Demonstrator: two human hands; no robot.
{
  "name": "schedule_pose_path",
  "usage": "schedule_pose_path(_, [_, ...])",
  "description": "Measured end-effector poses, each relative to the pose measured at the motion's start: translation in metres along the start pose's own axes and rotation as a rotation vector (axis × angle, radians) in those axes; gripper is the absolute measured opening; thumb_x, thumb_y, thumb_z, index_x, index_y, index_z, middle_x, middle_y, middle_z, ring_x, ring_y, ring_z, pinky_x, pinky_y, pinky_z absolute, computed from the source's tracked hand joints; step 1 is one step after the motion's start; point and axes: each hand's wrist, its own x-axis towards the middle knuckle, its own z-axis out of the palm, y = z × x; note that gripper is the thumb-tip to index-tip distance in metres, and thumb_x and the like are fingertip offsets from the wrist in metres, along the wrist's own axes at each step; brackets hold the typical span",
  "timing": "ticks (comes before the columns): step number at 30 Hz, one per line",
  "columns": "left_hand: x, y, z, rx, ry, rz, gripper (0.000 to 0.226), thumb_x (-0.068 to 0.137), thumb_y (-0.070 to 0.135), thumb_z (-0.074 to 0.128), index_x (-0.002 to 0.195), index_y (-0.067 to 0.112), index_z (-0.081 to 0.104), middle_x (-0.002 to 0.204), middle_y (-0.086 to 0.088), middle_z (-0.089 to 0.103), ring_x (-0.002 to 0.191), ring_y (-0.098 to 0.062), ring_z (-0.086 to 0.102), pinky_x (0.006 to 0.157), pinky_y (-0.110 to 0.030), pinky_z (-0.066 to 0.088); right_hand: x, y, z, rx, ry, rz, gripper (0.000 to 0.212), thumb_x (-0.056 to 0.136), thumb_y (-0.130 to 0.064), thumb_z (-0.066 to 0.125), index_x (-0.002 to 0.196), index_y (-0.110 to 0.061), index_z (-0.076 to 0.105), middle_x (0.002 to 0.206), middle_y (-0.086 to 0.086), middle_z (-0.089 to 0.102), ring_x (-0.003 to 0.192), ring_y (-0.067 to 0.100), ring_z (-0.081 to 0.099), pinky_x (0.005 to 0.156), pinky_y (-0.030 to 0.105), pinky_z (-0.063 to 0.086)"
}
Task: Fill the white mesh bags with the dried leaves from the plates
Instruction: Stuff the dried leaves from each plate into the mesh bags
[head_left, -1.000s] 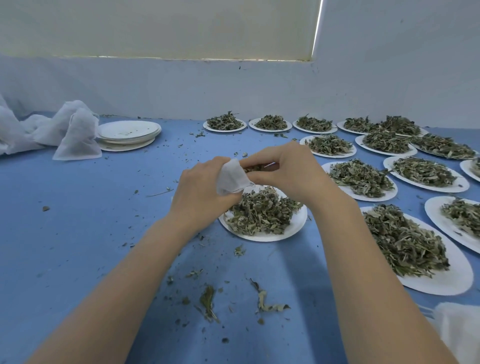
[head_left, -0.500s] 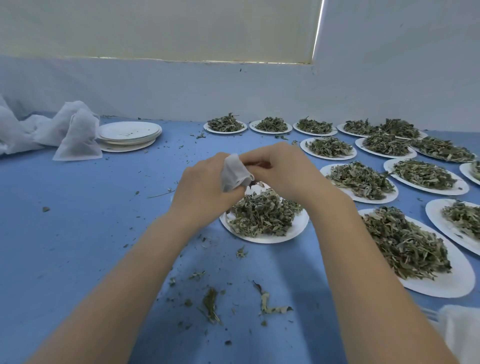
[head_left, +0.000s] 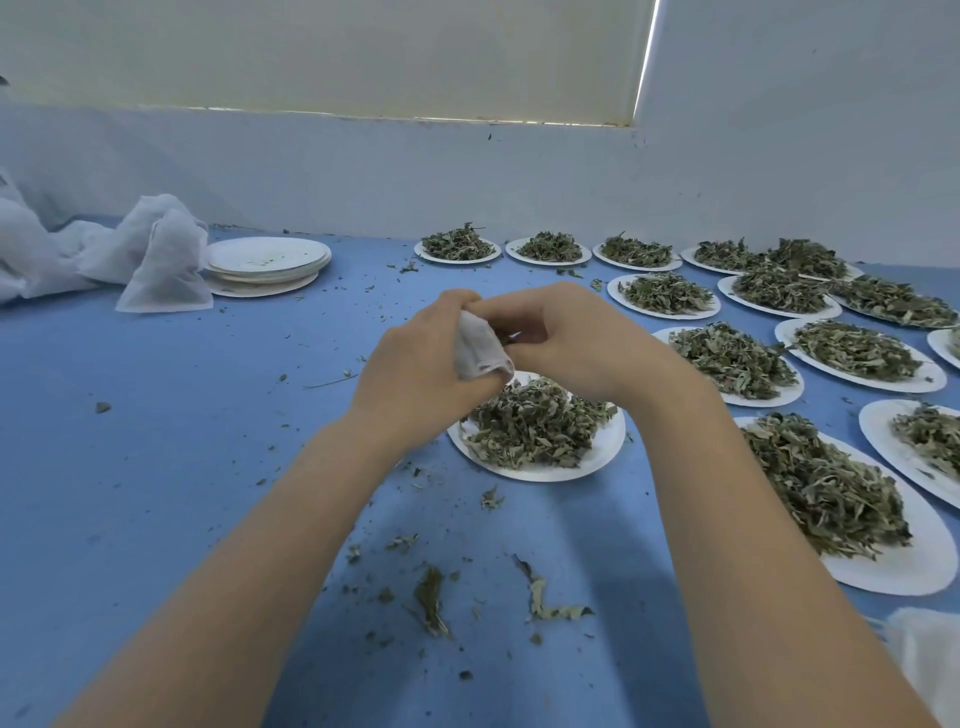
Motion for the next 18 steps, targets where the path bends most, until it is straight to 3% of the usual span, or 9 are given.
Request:
schedule_pose_path(3, [0.0,-0.002,0.0,-0.029,-0.001,-0.018,0.063,0.073,0.039,0.072,0.127,0.025,0.04,0.106,0.003,0.06,0.095,-0.02,0.056,0.078,-0.036,0.049,0.001,-0.001,0.003,0.123,0.135,0.029,0.033,0.081,0.001,0.062,0.103,-0.021,0.071,0.095,-0.005,0.073,0.09,0.003,0.066,0.086,0.021,0.052])
schedule_pose_path(6, [0.0,-0.003,0.002,-0.063,-0.024,-0.023,0.063,0.072,0.04,0.074,0.126,0.026,0.043,0.107,0.003,0.061,0.096,-0.018,0.058,0.08,-0.033,0.048,0.001,-0.001,0.001,0.084,0.14,0.073,0.014,0.078,-0.017,0.073,0.09,-0.024,0.077,0.08,-0.008,0.073,0.076,0.0,0.065,0.071,0.013,0.049])
schedule_pose_path(9, [0.0,-0.002,0.005,-0.106,-0.002,-0.034,0.062,0.07,0.044,0.075,0.123,0.029,0.046,0.107,0.009,0.06,0.093,-0.013,0.057,0.076,-0.025,0.045,0.002,-0.002,0.0,0.02,0.164,0.093,0.006,0.079,-0.022,0.074,0.082,-0.026,0.077,0.068,-0.009,0.069,0.06,0.001,0.057,0.056,0.013,0.043])
schedule_pose_path(12, [0.001,-0.002,0.007,-0.138,0.045,-0.074,0.064,0.067,0.044,0.077,0.121,0.029,0.048,0.099,0.012,0.055,0.086,-0.009,0.053,0.064,-0.011,0.038,0.003,-0.003,-0.001,-0.076,0.15,0.109,0.012,0.084,-0.022,0.066,0.08,-0.028,0.076,0.058,-0.005,0.063,0.051,0.007,0.043,0.047,0.019,0.035])
schedule_pose_path(15, [0.003,-0.005,0.005,-0.176,0.075,-0.106,0.062,0.065,0.038,0.08,0.119,0.028,0.051,0.096,0.011,0.056,0.079,-0.004,0.053,0.06,-0.003,0.039,0.002,-0.003,-0.004,-0.106,0.032,0.125,0.022,0.086,-0.015,0.054,0.087,-0.02,0.075,0.042,-0.009,0.041,0.041,0.007,0.029,0.038,0.015,0.024])
schedule_pose_path(18, [0.003,-0.007,0.005,-0.192,0.08,-0.123,0.057,0.067,0.022,0.079,0.117,0.028,0.053,0.099,0.006,0.059,0.081,-0.007,0.054,0.059,-0.002,0.038,-0.001,-0.004,-0.008,-0.073,-0.036,0.12,0.022,0.086,-0.016,0.055,0.094,-0.025,0.074,0.05,-0.009,0.045,0.041,0.007,0.035,0.041,0.012,0.03])
